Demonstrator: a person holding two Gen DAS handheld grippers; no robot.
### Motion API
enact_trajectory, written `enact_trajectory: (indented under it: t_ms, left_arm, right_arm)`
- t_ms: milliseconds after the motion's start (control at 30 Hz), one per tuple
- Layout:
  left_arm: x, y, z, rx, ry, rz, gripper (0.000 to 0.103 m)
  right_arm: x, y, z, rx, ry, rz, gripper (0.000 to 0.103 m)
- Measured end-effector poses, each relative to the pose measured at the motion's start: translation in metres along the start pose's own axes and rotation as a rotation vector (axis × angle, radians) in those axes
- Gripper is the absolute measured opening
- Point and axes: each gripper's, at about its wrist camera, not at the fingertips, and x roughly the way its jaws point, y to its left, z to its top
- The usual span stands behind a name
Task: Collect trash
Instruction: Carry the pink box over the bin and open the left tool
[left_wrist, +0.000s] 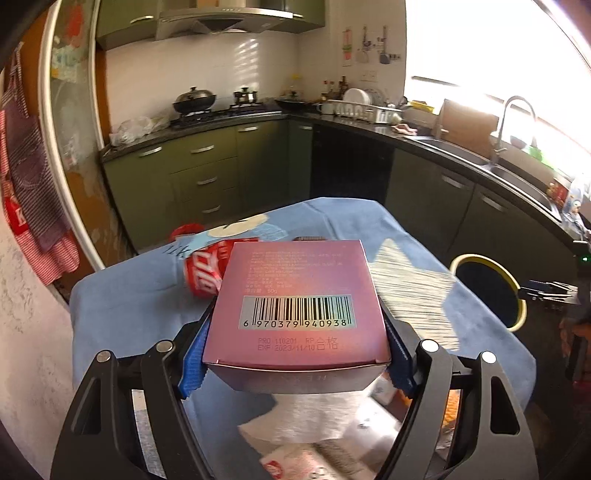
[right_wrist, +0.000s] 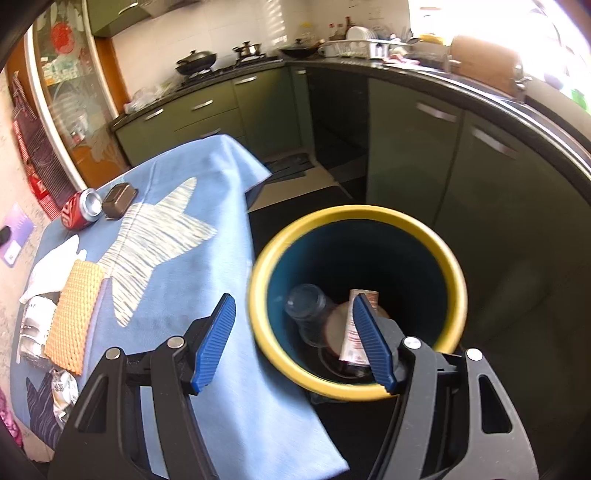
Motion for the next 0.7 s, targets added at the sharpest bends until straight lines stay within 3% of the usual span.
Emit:
enact_trajectory:
  t_ms: [133, 400, 567, 700]
  left_arm:
    - [0.002, -0.058, 0.022, 0.069, 0.021, -0.13, 0.076]
    - [0.052, -0.202, 0.053, 0.201, 0.133, -0.339, 0.076]
    - [0.097, -0.282, 0.056, 0.274, 0.207, -0.386, 0.076]
    - [0.138, -0.324, 0.059, 0.289, 0.251, -0.397, 0.077]
  right_arm:
    - [-0.013, -0.028, -0.013, 0.044, -0.02, -0.05, 0.063]
    - [-0.033, -0.091, -0.039, 0.152, -0.043, -0.098, 0.063]
    - [-0.042, -0.114, -0.054, 0.202, -0.053, -0.106, 0.063]
    - [-0.044, -0.124, -0.062, 0.227, -0.053, -0.106, 0.065]
